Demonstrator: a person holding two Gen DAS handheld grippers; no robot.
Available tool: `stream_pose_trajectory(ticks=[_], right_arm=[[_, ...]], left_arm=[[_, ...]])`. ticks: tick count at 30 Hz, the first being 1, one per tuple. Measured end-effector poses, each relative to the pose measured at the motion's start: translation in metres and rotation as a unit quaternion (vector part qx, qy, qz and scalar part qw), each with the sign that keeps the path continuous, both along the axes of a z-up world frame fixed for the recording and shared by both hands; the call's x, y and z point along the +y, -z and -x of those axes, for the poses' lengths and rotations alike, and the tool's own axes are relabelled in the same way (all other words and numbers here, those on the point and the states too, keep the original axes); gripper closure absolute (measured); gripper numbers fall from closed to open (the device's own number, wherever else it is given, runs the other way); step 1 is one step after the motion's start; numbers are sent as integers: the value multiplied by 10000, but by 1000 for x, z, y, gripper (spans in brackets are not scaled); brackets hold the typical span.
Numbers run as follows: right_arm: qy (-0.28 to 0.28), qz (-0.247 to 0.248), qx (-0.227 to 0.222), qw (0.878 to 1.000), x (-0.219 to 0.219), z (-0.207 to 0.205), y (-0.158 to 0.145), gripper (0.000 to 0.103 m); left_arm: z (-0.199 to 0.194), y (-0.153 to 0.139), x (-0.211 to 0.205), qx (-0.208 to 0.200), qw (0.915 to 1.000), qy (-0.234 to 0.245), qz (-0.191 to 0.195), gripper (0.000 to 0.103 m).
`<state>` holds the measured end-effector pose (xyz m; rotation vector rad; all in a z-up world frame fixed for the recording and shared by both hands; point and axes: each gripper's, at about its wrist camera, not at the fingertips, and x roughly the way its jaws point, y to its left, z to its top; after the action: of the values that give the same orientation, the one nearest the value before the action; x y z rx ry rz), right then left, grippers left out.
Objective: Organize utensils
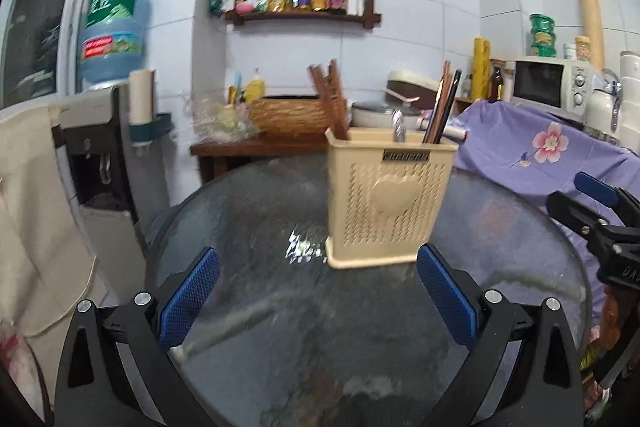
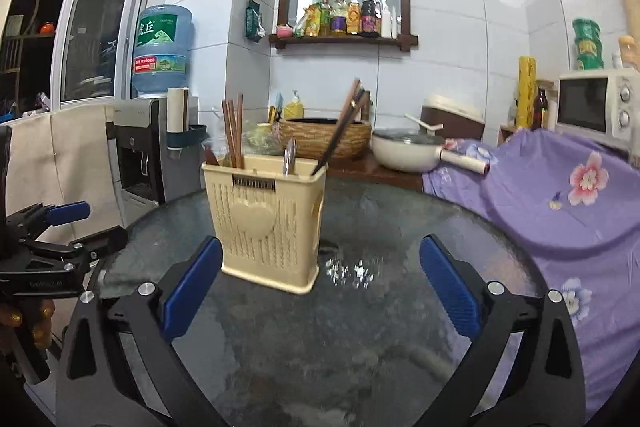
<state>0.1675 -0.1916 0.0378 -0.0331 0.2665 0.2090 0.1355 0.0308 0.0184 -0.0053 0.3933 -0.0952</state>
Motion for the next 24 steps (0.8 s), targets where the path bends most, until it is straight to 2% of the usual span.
stream_pose_trajectory(ticks=[3,8,17,24], right_arm=[[-99,-236,336,9991,-4,13,19,6],[-340,-358,677,9965,1,45,41,6],[-477,-367,283,9978,-2,108,40,6],[-416,-504,224,9976,-9,126,34,6]], left_arm=[[16,12,5,174,9998,-107,63,7],[52,22,13,118,9986,-113,510,7],[94,19,8,-71,9992,-7,405,7],[118,10,-2,-338,9991,101,225,6]])
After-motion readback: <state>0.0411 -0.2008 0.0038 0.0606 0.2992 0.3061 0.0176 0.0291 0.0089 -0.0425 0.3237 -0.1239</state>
